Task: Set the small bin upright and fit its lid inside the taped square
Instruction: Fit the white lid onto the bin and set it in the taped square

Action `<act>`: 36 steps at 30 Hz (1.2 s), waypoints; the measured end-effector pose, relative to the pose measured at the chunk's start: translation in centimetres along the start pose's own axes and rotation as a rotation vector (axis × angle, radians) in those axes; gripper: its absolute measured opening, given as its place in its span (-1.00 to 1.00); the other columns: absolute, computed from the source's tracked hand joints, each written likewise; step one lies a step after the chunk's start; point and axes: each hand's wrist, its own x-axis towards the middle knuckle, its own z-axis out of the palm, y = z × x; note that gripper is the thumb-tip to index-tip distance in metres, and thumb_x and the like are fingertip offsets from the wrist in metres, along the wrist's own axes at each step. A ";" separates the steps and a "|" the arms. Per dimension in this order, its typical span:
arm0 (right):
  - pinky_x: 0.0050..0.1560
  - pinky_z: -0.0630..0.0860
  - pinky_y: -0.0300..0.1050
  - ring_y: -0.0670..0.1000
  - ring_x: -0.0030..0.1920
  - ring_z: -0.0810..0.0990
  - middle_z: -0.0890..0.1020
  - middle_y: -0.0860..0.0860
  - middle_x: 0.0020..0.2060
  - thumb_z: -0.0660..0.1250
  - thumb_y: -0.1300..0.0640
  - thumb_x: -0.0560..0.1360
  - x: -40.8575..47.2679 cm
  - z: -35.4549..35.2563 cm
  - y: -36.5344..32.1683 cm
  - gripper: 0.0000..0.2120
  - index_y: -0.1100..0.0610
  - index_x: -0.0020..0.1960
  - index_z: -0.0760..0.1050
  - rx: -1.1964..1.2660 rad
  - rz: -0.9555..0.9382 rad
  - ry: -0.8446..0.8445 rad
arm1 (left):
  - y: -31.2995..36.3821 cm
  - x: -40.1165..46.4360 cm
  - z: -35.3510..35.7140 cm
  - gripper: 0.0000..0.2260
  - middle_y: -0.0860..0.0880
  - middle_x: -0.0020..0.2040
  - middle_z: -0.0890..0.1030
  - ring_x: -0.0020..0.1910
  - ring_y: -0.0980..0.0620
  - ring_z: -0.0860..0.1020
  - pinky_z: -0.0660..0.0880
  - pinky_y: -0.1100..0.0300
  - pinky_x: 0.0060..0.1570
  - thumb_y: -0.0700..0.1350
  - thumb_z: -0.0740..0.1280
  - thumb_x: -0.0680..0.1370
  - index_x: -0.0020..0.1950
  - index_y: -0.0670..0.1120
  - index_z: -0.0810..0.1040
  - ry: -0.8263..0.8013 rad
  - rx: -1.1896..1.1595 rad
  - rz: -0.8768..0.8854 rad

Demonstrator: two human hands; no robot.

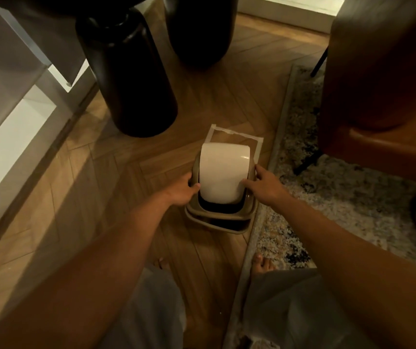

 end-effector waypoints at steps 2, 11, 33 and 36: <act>0.12 0.49 -0.09 0.03 0.18 0.53 0.51 0.04 0.37 0.37 0.07 0.55 -0.4 -0.3 0.1 -0.35 0.01 0.58 0.23 -0.043 0.004 -0.035 | 0.2 0.1 0.0 -0.54 -0.09 0.45 0.44 0.39 -0.12 0.42 0.38 -0.04 0.35 0.01 0.23 0.64 0.54 -0.02 0.29 -0.002 0.024 0.003; 0.23 0.46 -0.09 0.08 0.36 0.45 0.41 0.04 0.45 0.40 0.10 0.56 -1.9 -1.3 0.4 -0.18 0.01 0.63 -0.04 -0.119 -0.036 -0.216 | 1.0 -0.3 -0.4 -0.56 -0.08 0.43 0.46 0.38 -0.11 0.43 0.38 0.11 0.20 -0.02 0.25 0.64 0.52 -0.02 0.32 0.010 0.026 0.063; 0.15 0.28 -0.38 0.13 0.46 0.32 0.24 0.13 0.53 0.49 0.10 0.49 -3.2 -0.3 1.6 0.08 0.17 0.58 -0.33 -0.316 -0.097 -0.311 | -0.4 -0.9 0.3 -0.33 -0.12 0.44 0.44 0.39 -0.12 0.43 0.40 0.08 0.22 -0.15 0.47 0.50 0.55 -0.07 0.24 0.007 0.060 0.049; 0.14 0.36 -0.25 0.15 0.41 0.40 0.32 0.15 0.49 0.50 0.06 0.48 -2.9 0.0 1.7 0.12 0.18 0.57 -0.37 -0.340 -0.045 -0.295 | -0.6 -0.7 0.5 -0.29 -0.13 0.45 0.43 0.40 -0.13 0.42 0.37 0.07 0.24 -0.14 0.48 0.50 0.56 -0.06 0.21 0.026 0.045 0.037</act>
